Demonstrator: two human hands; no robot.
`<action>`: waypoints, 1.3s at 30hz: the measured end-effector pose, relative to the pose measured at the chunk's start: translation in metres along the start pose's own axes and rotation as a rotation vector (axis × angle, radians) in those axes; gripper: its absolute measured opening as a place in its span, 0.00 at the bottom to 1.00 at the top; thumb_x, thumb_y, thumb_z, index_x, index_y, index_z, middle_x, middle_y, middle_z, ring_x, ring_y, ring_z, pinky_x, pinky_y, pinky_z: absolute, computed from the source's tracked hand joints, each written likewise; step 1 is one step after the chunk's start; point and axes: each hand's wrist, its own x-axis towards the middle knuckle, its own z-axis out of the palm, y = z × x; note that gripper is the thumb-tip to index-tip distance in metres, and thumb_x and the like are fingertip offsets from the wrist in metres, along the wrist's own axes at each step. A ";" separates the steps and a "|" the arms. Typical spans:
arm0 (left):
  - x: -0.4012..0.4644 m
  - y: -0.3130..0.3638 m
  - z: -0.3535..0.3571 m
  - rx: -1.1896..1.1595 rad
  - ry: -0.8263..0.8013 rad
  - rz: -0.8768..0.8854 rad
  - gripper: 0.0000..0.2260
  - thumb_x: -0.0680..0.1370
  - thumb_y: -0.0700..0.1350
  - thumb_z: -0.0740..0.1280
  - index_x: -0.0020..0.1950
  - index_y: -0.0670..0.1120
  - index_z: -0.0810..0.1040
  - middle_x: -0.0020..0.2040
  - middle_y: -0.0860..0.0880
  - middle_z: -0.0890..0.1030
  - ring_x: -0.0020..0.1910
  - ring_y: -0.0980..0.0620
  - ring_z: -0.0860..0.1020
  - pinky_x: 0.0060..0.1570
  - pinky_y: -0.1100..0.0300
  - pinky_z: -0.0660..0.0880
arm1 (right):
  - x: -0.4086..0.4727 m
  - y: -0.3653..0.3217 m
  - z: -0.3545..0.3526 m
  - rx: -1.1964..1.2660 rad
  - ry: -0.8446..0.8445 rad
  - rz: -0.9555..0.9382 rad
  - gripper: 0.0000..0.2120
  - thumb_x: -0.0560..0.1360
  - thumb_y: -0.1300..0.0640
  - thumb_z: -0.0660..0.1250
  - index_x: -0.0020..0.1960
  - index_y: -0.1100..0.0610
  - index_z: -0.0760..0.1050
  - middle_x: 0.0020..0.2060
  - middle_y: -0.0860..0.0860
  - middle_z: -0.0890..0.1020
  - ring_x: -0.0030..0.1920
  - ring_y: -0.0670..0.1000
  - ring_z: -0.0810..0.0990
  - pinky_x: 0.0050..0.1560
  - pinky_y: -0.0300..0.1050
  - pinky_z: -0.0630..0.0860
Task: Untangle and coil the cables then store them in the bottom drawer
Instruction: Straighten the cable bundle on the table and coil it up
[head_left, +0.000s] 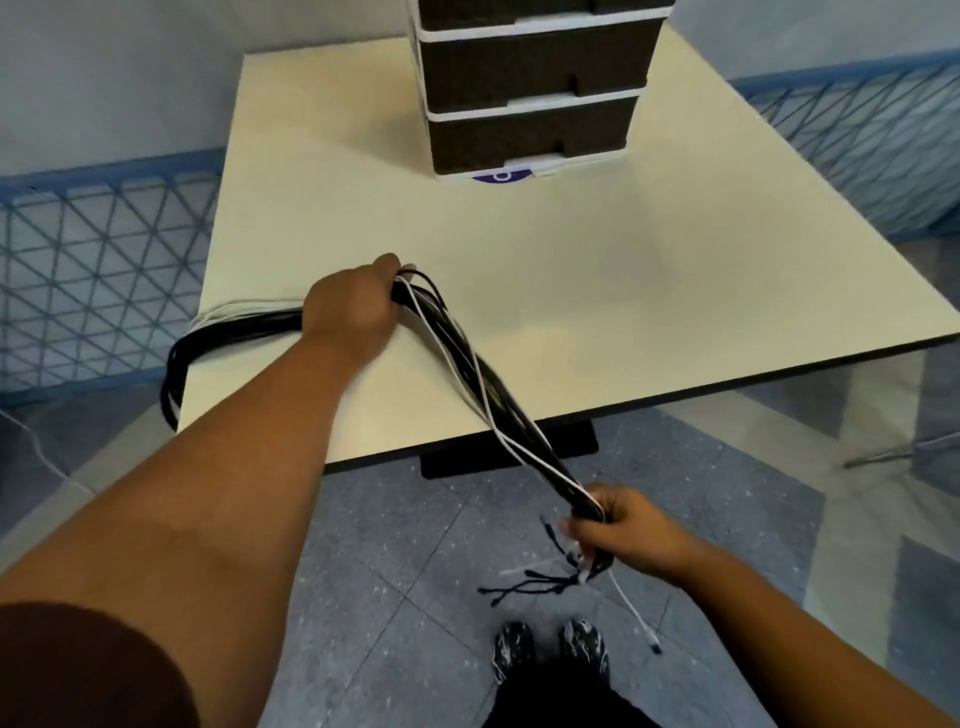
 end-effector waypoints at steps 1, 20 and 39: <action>0.001 -0.001 0.001 0.003 -0.004 0.001 0.05 0.78 0.42 0.61 0.53 0.46 0.71 0.41 0.41 0.80 0.40 0.37 0.78 0.36 0.53 0.68 | -0.005 -0.002 -0.009 -0.037 0.008 0.017 0.06 0.76 0.60 0.70 0.41 0.57 0.75 0.32 0.55 0.80 0.35 0.52 0.81 0.43 0.52 0.79; -0.003 0.006 -0.007 0.010 -0.033 -0.062 0.02 0.77 0.41 0.60 0.46 0.48 0.69 0.31 0.50 0.72 0.30 0.44 0.70 0.32 0.54 0.66 | -0.043 -0.178 -0.216 -1.197 0.566 0.093 0.06 0.76 0.46 0.65 0.45 0.48 0.74 0.37 0.47 0.76 0.39 0.49 0.74 0.32 0.41 0.64; -0.004 0.009 -0.016 0.055 -0.194 -0.097 0.07 0.69 0.48 0.65 0.44 0.47 0.73 0.37 0.48 0.78 0.38 0.42 0.76 0.35 0.54 0.68 | 0.109 -0.125 -0.279 -1.134 0.547 -0.210 0.14 0.73 0.41 0.65 0.39 0.51 0.71 0.31 0.47 0.76 0.36 0.52 0.77 0.36 0.46 0.75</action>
